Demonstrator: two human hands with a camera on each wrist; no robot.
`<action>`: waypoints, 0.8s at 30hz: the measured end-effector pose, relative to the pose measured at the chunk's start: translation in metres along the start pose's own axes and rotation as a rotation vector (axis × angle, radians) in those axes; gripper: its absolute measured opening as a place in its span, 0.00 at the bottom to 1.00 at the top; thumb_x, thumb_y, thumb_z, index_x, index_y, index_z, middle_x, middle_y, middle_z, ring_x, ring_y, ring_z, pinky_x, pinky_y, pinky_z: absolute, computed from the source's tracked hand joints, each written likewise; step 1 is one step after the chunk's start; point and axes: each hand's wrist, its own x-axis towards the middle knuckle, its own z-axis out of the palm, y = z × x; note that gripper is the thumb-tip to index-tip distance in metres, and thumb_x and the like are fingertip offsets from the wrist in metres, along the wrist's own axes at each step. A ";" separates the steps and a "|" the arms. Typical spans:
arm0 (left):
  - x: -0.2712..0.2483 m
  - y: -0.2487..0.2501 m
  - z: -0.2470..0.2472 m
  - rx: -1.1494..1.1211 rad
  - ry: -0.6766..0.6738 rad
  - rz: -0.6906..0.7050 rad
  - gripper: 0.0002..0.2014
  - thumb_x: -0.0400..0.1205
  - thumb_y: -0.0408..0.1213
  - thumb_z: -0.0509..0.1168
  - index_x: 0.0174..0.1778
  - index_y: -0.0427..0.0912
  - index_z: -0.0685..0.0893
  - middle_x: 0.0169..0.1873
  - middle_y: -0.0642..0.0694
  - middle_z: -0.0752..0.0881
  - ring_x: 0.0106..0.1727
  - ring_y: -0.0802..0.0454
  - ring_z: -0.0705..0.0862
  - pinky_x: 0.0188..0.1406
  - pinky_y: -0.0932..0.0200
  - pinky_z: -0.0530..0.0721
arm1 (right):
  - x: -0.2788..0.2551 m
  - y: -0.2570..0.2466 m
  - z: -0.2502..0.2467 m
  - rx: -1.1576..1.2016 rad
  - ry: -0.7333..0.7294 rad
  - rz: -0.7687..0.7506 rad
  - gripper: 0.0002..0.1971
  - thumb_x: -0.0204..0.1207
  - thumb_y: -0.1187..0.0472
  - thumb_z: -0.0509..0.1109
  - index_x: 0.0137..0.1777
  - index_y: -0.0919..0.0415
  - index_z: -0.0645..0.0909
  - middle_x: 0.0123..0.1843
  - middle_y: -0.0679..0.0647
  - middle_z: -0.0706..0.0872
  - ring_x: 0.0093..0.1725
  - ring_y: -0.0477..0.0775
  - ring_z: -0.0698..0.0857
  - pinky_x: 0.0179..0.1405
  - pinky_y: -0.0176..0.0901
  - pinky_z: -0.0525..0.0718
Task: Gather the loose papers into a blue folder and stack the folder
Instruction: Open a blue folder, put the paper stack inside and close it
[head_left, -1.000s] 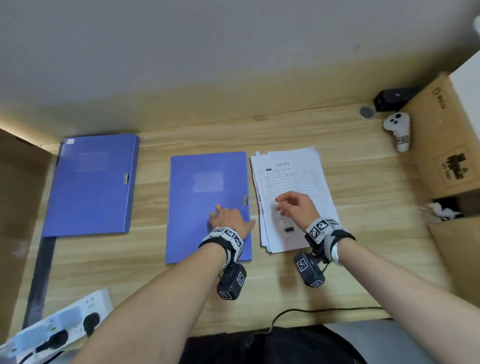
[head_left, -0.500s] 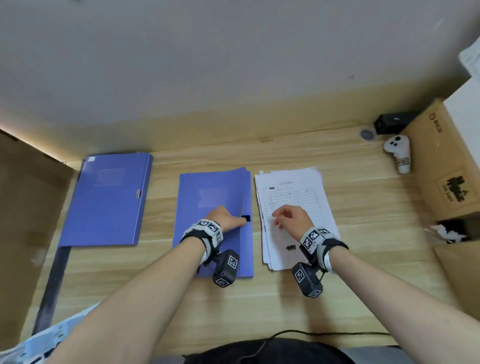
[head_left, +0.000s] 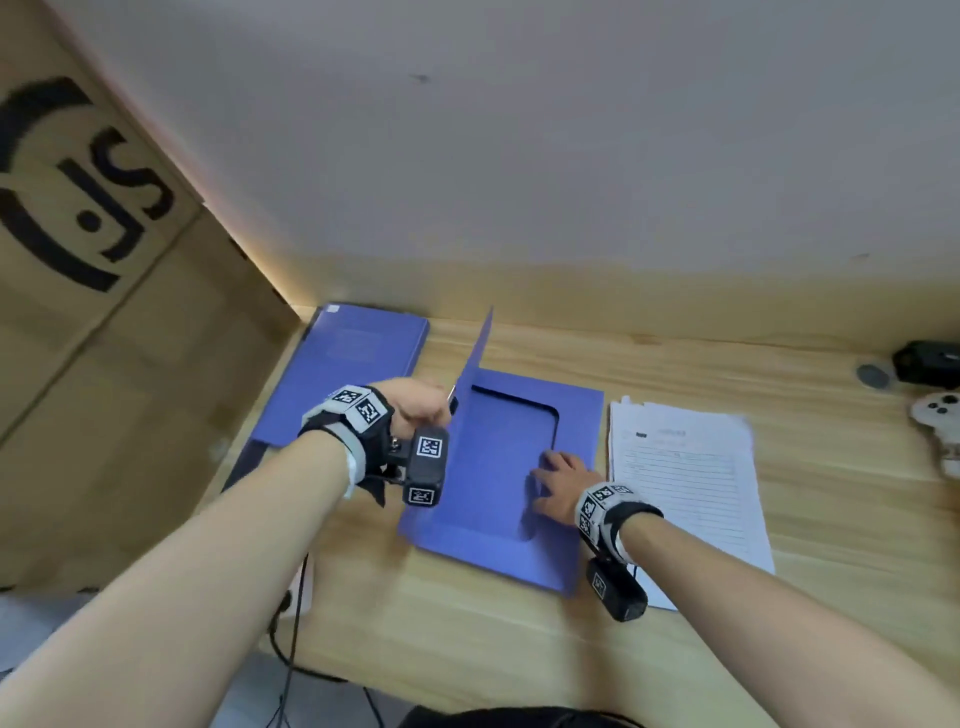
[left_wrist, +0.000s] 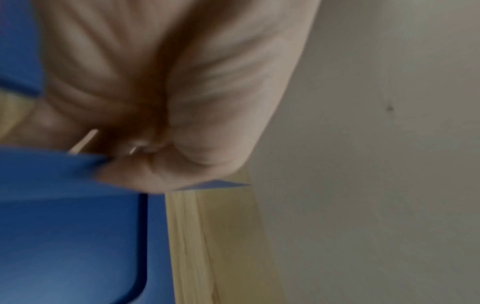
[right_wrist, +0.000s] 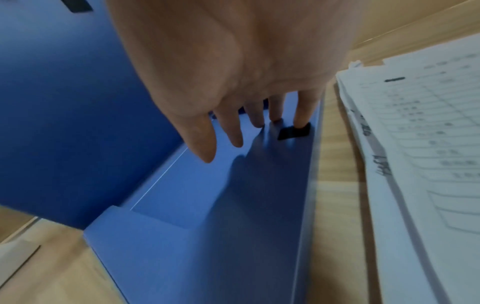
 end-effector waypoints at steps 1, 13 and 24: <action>0.002 -0.004 -0.012 0.072 0.097 -0.001 0.14 0.72 0.13 0.55 0.30 0.36 0.69 0.25 0.38 0.69 0.26 0.43 0.72 0.27 0.58 0.72 | 0.002 -0.002 0.001 -0.029 -0.006 0.004 0.34 0.76 0.44 0.62 0.82 0.48 0.61 0.86 0.50 0.53 0.85 0.59 0.51 0.77 0.64 0.64; 0.056 -0.094 -0.016 1.211 0.813 0.295 0.53 0.74 0.41 0.74 0.87 0.42 0.43 0.85 0.34 0.36 0.87 0.37 0.37 0.82 0.32 0.49 | -0.001 0.001 0.002 0.037 0.042 -0.021 0.45 0.77 0.49 0.67 0.86 0.58 0.44 0.88 0.58 0.39 0.87 0.58 0.43 0.85 0.52 0.54; 0.123 -0.156 0.015 1.071 0.199 0.045 0.37 0.81 0.47 0.58 0.86 0.49 0.50 0.86 0.40 0.36 0.87 0.39 0.39 0.82 0.36 0.53 | -0.005 0.021 0.016 0.035 0.157 0.031 0.51 0.76 0.53 0.73 0.86 0.66 0.40 0.88 0.59 0.37 0.87 0.58 0.40 0.85 0.46 0.45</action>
